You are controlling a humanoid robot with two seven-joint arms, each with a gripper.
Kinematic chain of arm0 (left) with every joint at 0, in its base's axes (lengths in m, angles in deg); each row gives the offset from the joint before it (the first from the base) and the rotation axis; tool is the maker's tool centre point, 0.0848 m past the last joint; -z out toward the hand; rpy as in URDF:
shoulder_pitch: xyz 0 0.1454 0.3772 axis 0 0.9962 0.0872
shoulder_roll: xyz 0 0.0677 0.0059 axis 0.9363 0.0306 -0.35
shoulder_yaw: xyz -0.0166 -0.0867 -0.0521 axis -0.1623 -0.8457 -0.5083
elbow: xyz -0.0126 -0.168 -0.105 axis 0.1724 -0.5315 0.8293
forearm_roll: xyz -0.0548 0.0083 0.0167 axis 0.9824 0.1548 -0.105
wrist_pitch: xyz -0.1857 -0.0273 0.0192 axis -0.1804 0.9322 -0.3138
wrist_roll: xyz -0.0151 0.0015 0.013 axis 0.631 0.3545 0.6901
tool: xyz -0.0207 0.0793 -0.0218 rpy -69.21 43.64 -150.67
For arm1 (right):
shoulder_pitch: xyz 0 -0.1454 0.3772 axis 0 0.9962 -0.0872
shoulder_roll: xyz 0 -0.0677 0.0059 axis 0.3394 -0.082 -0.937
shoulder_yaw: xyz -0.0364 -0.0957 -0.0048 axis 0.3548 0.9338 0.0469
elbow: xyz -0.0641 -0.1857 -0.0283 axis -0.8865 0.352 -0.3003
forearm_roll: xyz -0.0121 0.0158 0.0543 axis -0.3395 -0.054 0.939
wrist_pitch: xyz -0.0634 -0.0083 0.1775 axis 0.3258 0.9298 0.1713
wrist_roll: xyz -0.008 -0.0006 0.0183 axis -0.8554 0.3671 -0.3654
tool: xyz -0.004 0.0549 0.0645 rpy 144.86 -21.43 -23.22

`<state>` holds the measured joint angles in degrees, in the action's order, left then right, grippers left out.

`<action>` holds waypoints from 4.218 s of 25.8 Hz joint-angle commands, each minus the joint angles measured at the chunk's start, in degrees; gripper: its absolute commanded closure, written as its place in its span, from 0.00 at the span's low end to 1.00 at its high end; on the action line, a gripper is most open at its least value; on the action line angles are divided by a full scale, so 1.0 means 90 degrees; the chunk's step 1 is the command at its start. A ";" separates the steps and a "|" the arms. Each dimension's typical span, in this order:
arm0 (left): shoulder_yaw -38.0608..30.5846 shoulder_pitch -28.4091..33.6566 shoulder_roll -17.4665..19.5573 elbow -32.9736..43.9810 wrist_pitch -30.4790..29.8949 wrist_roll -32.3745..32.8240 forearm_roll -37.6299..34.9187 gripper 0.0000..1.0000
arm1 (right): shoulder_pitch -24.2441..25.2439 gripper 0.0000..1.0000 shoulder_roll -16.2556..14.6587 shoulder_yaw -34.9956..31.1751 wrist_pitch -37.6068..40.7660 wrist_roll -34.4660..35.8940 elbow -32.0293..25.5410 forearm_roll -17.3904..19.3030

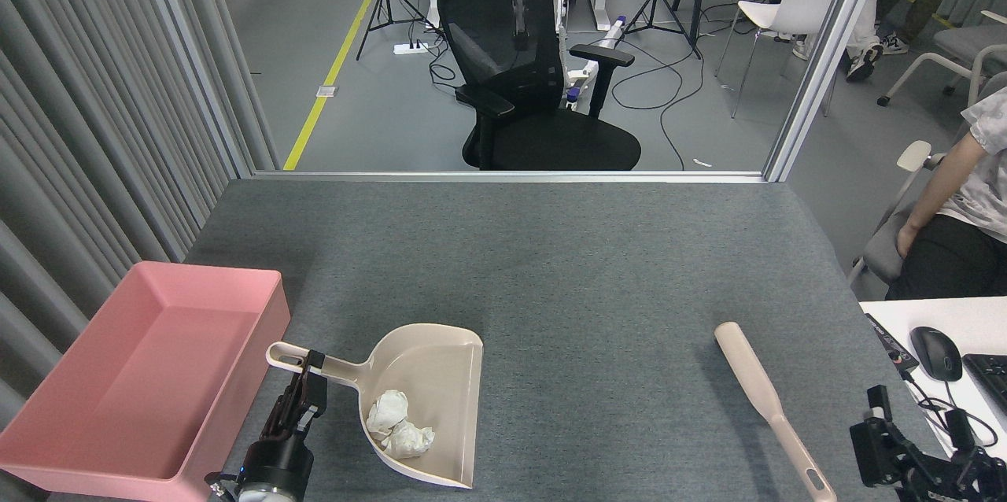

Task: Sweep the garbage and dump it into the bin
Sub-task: 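Lift the dustpan with the left gripper and tip it over the pink bin, then lower the empty dustpan back onto the table with the left gripper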

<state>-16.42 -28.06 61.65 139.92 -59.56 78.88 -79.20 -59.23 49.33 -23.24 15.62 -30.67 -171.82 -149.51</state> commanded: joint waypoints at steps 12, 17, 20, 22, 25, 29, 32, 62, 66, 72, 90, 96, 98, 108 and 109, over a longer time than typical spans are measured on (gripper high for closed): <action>-0.0060 0.0002 0.0033 0.0732 0.0286 0.0846 0.0903 0.76 | 0.0017 0.00 -0.0551 -0.0675 0.0114 -0.0103 -0.0011 0.0416; -0.0060 0.0041 0.0179 0.1357 0.0755 0.1139 0.1382 0.77 | 0.0017 0.00 -0.0551 -0.0675 0.0114 -0.0113 -0.0001 0.0397; -0.0060 0.0051 0.0238 0.1426 0.0960 0.1237 0.1646 0.77 | 0.0027 0.00 -0.0541 -0.0665 0.0114 -0.0113 -0.0001 0.0377; -0.0089 0.0051 0.0394 0.1582 0.1106 0.1305 0.1890 0.77 | 0.0046 0.00 -0.0541 -0.0646 0.0114 -0.0132 0.0019 0.0367; -0.0089 0.0041 0.0619 0.1914 0.1439 0.1364 0.2329 0.76 | 0.0085 0.00 -0.0541 -0.0626 0.0114 -0.0142 0.0126 0.0358; -0.0099 0.0031 0.0824 0.2226 0.1712 0.1462 0.2486 0.76 | 0.0105 0.00 -0.0493 -0.0607 0.0114 -0.0142 0.0155 0.0348; -0.0109 -0.0008 0.1009 0.2363 0.1839 0.1491 0.2632 0.76 | 0.0105 0.00 -0.0463 -0.0607 0.0114 -0.0142 0.0204 0.0348; -0.0753 -0.2088 0.5091 -0.0284 0.0150 0.1335 0.1685 0.75 | 0.0173 0.00 -0.0268 -0.0578 0.0192 -0.0132 0.0429 0.0240; -0.0753 -0.2078 0.5257 0.0137 0.0286 0.1364 0.1607 0.75 | 0.0173 0.00 -0.0268 -0.0587 0.0182 -0.0132 0.0429 0.0240; -0.0783 -0.2293 0.5287 0.0273 0.0979 0.1706 0.4398 0.73 | 0.0193 0.00 -0.0248 -0.0587 0.0182 -0.0122 0.0429 0.0240; 0.1795 -0.1219 0.0882 0.2295 0.2230 0.1598 0.2818 0.57 | 0.0202 0.00 -0.0229 -0.0538 0.0173 -0.0132 0.0429 0.0114; 0.1942 -0.1131 0.1283 0.2568 0.1839 0.1188 0.2515 0.00 | 0.0222 0.00 -0.0229 -0.0529 0.0173 -0.0122 0.0429 0.0114; 0.1913 -0.1141 0.1693 0.2773 0.1673 0.1169 0.2241 0.00 | 0.0222 0.00 -0.0209 -0.0519 0.0182 -0.0122 0.0429 0.0114; -0.0285 -0.0076 0.4105 0.3710 0.1263 0.1051 0.1665 0.00 | 0.0495 0.00 -0.0161 -0.0373 0.0212 -0.0113 0.0302 0.0094; -0.0334 0.0139 0.4095 0.3838 0.1263 0.1012 0.1451 0.00 | 0.0544 0.00 -0.0170 -0.0265 0.0231 -0.0093 0.0282 0.0074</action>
<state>-16.04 -32.27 95.56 170.55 -47.59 88.43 -63.81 -55.78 47.96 -27.15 17.41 -31.87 -168.67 -148.65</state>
